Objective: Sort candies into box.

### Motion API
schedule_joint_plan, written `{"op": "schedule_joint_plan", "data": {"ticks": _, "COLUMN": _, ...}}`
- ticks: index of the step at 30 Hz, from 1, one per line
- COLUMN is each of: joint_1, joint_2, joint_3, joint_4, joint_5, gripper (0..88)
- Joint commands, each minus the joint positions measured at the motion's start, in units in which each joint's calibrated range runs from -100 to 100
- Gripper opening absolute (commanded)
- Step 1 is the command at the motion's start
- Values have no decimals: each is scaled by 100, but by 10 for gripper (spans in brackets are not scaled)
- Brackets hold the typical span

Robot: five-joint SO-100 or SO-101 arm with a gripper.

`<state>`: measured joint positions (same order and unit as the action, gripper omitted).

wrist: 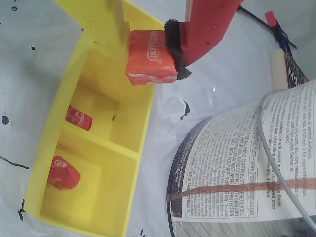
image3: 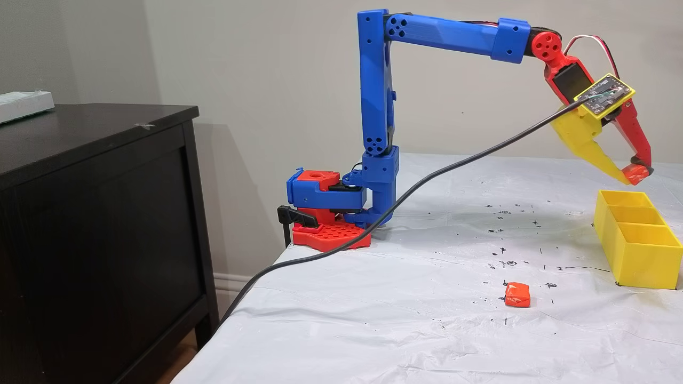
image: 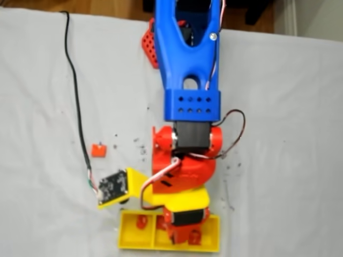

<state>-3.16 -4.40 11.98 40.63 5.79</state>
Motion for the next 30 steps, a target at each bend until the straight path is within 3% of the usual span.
{"op": "schedule_joint_plan", "data": {"ticks": 1, "joint_1": -101, "joint_2": 92, "joint_3": -447, "joint_4": -228, "joint_5": -5, "gripper": 2}}
{"op": "schedule_joint_plan", "data": {"ticks": 9, "joint_1": -10, "joint_2": 1000, "joint_3": -1439, "joint_4": 189, "joint_5": -59, "gripper": 2}}
{"op": "schedule_joint_plan", "data": {"ticks": 17, "joint_1": -28, "joint_2": 949, "joint_3": -1375, "joint_4": 320, "joint_5": 10, "gripper": 11}}
{"op": "schedule_joint_plan", "data": {"ticks": 22, "joint_1": -10, "joint_2": 1000, "joint_3": -1493, "joint_4": 484, "joint_5": 20, "gripper": 212}}
{"op": "schedule_joint_plan", "data": {"ticks": 30, "joint_1": 17, "joint_2": 881, "joint_3": -1484, "joint_4": 713, "joint_5": 24, "gripper": 283}}
